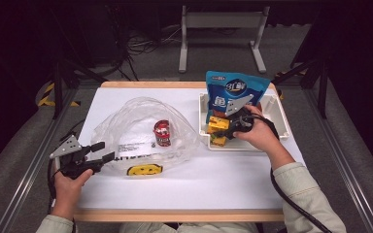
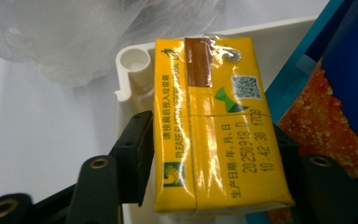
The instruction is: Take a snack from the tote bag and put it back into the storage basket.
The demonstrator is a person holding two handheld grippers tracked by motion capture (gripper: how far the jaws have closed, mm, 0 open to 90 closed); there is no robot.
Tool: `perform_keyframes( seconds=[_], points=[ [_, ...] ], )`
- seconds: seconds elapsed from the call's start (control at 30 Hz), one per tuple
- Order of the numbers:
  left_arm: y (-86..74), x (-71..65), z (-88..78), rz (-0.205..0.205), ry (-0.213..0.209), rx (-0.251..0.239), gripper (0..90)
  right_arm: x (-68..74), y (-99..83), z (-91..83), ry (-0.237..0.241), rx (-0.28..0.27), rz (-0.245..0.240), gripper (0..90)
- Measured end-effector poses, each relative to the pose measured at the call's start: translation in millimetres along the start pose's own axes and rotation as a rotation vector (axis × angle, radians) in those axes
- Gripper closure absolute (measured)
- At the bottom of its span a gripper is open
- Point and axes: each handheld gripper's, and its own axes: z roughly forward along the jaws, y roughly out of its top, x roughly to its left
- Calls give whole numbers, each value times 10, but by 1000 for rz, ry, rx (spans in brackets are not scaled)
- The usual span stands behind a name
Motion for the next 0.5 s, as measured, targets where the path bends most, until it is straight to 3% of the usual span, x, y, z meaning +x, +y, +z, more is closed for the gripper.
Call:
perform_keyframes(
  seconds=[0.2,0.5],
  points=[
    [0,-3,2,-2,-2,1,367,55,52,-89,-38,-29,-14,398],
    [1,-2,5,3,-1,0,368,155,157,-310,-91,-102,-43,412]
  ],
)
